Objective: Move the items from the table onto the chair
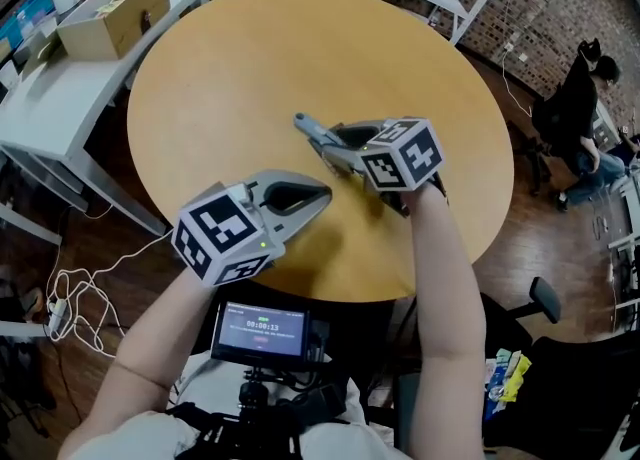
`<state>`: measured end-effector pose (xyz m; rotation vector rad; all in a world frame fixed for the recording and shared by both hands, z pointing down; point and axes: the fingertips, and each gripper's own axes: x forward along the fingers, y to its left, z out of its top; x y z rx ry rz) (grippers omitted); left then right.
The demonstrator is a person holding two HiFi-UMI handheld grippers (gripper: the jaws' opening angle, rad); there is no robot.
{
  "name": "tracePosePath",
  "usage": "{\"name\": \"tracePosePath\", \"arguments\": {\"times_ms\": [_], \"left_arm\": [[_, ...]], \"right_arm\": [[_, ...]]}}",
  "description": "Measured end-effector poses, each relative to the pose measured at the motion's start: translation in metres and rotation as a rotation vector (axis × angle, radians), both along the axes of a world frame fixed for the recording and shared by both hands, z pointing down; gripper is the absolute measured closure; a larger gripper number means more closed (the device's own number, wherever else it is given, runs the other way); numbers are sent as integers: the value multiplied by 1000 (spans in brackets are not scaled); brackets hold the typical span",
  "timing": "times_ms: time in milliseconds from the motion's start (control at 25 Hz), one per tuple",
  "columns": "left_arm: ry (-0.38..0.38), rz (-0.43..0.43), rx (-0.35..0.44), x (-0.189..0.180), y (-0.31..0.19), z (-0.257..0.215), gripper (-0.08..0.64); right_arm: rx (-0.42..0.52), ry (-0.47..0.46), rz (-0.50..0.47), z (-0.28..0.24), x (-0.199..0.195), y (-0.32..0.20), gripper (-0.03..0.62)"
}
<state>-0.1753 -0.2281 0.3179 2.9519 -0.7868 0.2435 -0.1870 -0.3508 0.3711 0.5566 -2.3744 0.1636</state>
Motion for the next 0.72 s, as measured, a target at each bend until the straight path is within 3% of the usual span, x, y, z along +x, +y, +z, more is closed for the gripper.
{"name": "tracePosePath", "arguments": {"times_ms": [480,720], "left_arm": [[0,0,1,0,0,0,554],[-2,1,1,-2,-1,0,554]], "right_arm": [[2,26,-5,3,1,-1,479],[94,63,19,-8,7,-4,474]]}}
